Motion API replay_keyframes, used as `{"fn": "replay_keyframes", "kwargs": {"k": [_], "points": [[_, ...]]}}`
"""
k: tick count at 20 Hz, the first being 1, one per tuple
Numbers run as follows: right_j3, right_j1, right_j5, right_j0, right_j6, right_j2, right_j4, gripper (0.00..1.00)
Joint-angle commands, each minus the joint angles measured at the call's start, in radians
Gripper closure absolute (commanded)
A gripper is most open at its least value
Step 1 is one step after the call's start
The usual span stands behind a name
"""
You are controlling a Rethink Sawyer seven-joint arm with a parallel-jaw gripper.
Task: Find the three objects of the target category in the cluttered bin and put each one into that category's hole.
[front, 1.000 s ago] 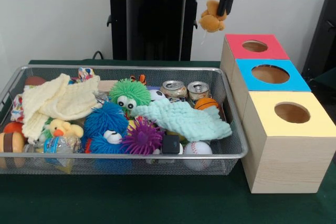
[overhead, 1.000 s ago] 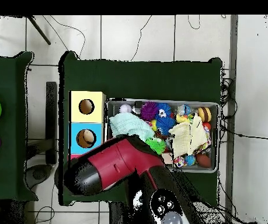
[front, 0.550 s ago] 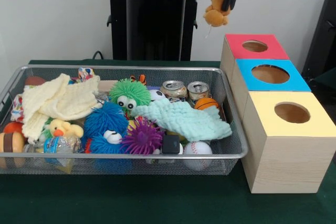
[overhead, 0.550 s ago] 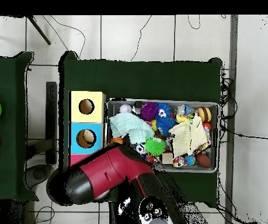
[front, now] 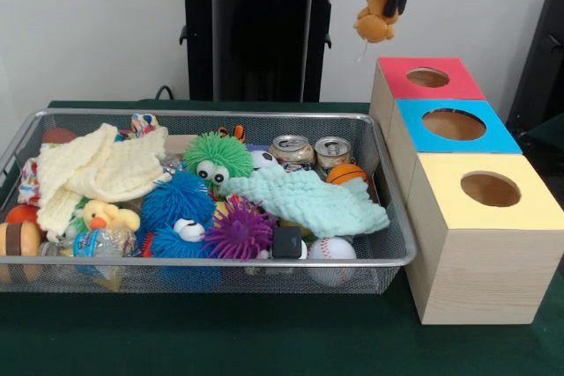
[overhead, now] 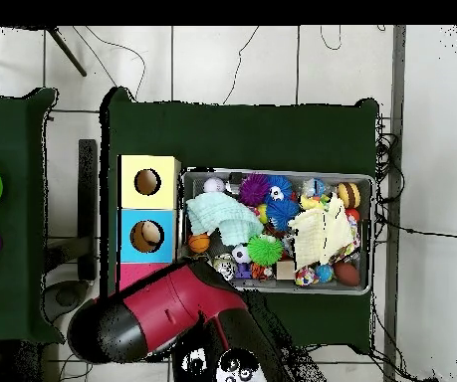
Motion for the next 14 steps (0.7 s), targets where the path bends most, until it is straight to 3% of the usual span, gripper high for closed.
{"fn": "replay_keyframes", "kwargs": {"k": [1, 14], "points": [[0.063, 0.0, -0.077, 0.02, 0.207, -0.078, 0.035, 1.0], [0.08, 0.02, -0.157, 0.114, 0.242, -0.172, 0.051, 1.0]]}}
